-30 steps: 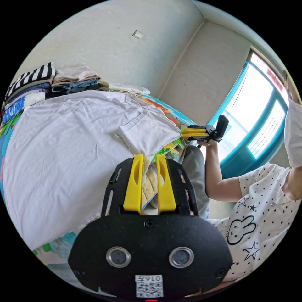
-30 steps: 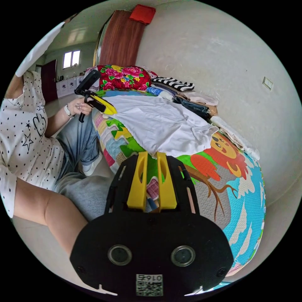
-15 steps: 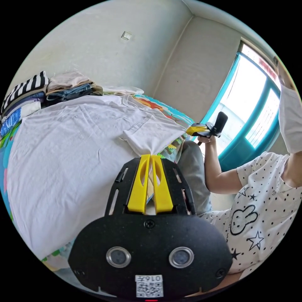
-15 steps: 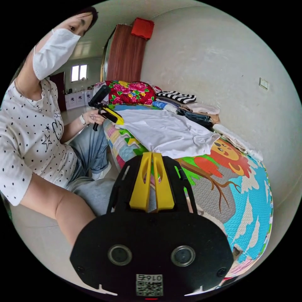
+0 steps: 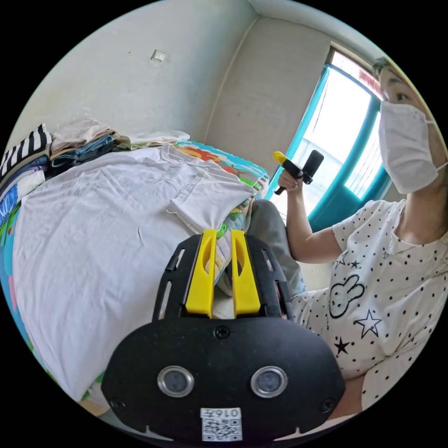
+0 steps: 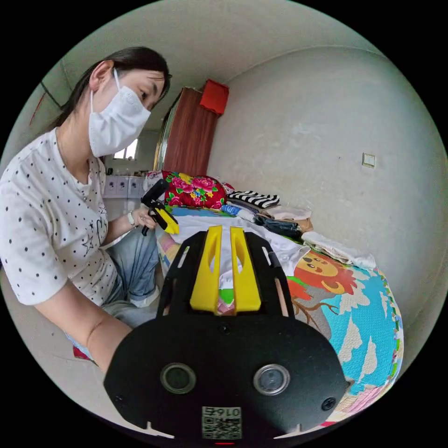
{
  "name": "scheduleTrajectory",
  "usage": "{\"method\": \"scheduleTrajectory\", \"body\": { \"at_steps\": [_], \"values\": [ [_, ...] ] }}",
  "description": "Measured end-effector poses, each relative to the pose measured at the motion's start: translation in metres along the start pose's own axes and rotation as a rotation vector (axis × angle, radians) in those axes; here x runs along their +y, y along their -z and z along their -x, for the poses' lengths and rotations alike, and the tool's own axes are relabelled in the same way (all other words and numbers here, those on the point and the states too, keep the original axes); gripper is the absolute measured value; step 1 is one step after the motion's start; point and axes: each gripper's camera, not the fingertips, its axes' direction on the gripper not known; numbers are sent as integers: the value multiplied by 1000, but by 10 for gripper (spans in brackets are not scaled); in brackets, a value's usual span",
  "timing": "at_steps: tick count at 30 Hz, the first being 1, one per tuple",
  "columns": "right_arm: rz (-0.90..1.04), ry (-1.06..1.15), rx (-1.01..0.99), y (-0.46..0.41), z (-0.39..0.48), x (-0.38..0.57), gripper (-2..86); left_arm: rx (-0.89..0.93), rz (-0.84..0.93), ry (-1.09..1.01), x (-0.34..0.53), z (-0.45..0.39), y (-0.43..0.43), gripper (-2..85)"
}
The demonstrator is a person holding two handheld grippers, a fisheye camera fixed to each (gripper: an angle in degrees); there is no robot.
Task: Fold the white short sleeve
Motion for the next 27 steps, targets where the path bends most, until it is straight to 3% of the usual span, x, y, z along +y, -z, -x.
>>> {"method": "scheduleTrajectory", "body": {
  "at_steps": [3, 5, 12, 14, 20, 24, 27],
  "values": [
    [71, -90, 157, -28, -33, -35, 61, -39, -64, 24, -3, 12, 10, 49],
    [215, -185, 282, -75, -82, -70, 75, -76, -91, 40, -11, 23, 10, 45],
    [455, -434, 262, -255, -262, -87, 109, -72, -160, 111, -51, 66, -3, 40],
    [619, -538, 233, -334, -325, -68, 124, -76, -185, 102, -47, 69, -10, 38],
    [907, -537, 139, -486, -404, -8, 132, -144, -84, 159, -35, 102, -49, 35],
    [855, -483, 93, -526, -404, 21, 51, -221, -39, 160, -37, 132, -64, 29],
    [844, -387, 44, -536, -403, 19, 37, -289, -48, 113, -66, 158, -77, 24]
  ]
}}
